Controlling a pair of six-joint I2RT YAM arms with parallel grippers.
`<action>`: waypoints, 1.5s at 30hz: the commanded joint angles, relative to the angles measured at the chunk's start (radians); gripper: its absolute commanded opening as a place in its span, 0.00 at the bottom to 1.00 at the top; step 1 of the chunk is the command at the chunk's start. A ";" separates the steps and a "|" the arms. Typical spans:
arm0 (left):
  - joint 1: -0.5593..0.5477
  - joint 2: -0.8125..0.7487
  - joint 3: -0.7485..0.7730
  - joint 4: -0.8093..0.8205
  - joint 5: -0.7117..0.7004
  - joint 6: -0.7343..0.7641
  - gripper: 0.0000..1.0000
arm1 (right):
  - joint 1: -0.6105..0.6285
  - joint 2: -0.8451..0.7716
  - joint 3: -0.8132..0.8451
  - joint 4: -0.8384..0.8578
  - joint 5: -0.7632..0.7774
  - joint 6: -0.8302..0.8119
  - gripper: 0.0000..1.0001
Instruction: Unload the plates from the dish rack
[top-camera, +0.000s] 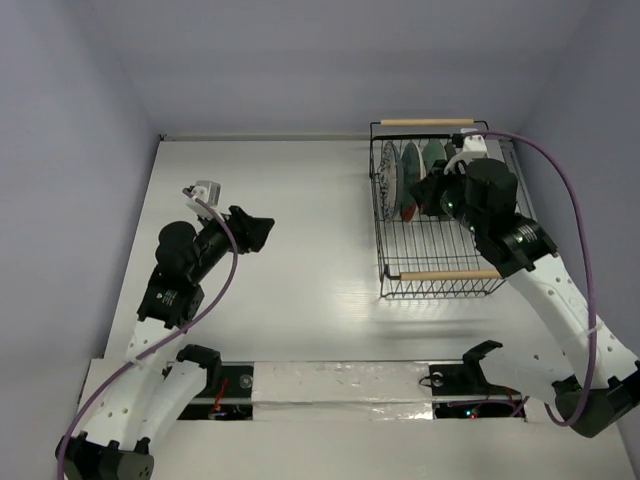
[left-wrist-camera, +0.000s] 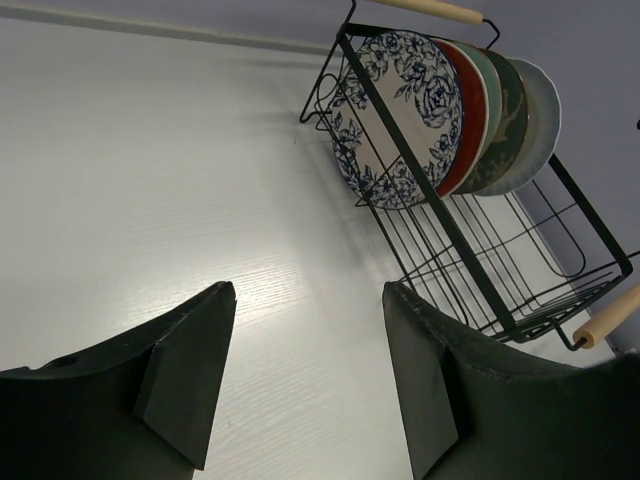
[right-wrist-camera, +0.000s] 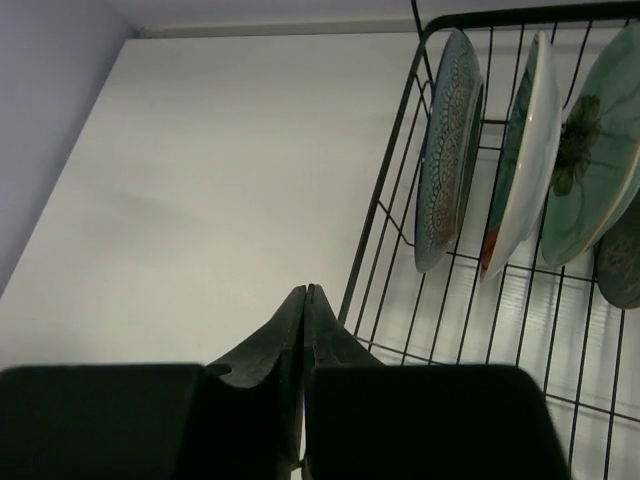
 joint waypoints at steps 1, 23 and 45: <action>-0.003 -0.004 0.015 0.029 0.018 0.026 0.57 | 0.021 0.015 0.068 0.021 0.116 -0.031 0.00; -0.003 -0.033 0.009 0.023 0.006 0.029 0.34 | 0.051 0.467 0.349 -0.073 0.362 -0.116 0.69; -0.012 -0.059 0.008 0.023 0.017 0.029 0.38 | 0.051 0.865 0.625 -0.220 0.682 -0.223 0.41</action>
